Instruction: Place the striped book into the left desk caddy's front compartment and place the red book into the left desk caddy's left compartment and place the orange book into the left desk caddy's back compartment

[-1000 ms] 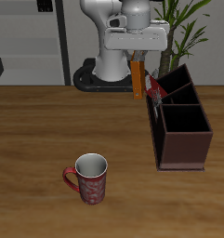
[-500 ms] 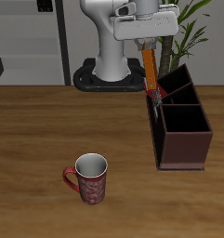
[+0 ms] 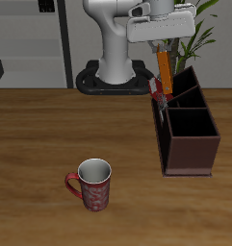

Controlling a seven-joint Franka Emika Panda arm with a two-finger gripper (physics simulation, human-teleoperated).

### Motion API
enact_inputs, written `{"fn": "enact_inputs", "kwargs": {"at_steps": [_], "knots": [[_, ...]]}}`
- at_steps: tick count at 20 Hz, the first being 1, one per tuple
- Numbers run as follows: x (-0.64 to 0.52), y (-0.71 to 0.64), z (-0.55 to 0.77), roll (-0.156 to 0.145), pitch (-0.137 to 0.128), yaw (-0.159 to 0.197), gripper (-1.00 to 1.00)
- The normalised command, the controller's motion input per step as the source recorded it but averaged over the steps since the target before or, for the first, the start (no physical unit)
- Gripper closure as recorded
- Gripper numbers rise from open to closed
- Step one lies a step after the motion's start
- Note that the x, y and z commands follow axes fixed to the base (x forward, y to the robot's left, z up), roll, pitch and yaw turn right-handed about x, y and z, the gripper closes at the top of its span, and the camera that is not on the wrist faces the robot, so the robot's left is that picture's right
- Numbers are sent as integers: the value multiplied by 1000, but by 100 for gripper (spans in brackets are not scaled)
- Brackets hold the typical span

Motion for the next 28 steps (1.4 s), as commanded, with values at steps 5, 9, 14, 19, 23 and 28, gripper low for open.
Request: {"fn": "enact_inputs", "kwargs": {"at_steps": [5, 9, 14, 19, 23, 28], "knots": [[196, 241, -19, 8, 56, -21, 100], [120, 350, -67, 40, 52, -11, 100], [74, 212, -60, 36, 26, 10, 100], [142, 42, -96, 6, 34, -2, 100], [88, 99, -143, 13, 39, -9, 100], [-38, 37, -190, 27, 36, -14, 100]]}}
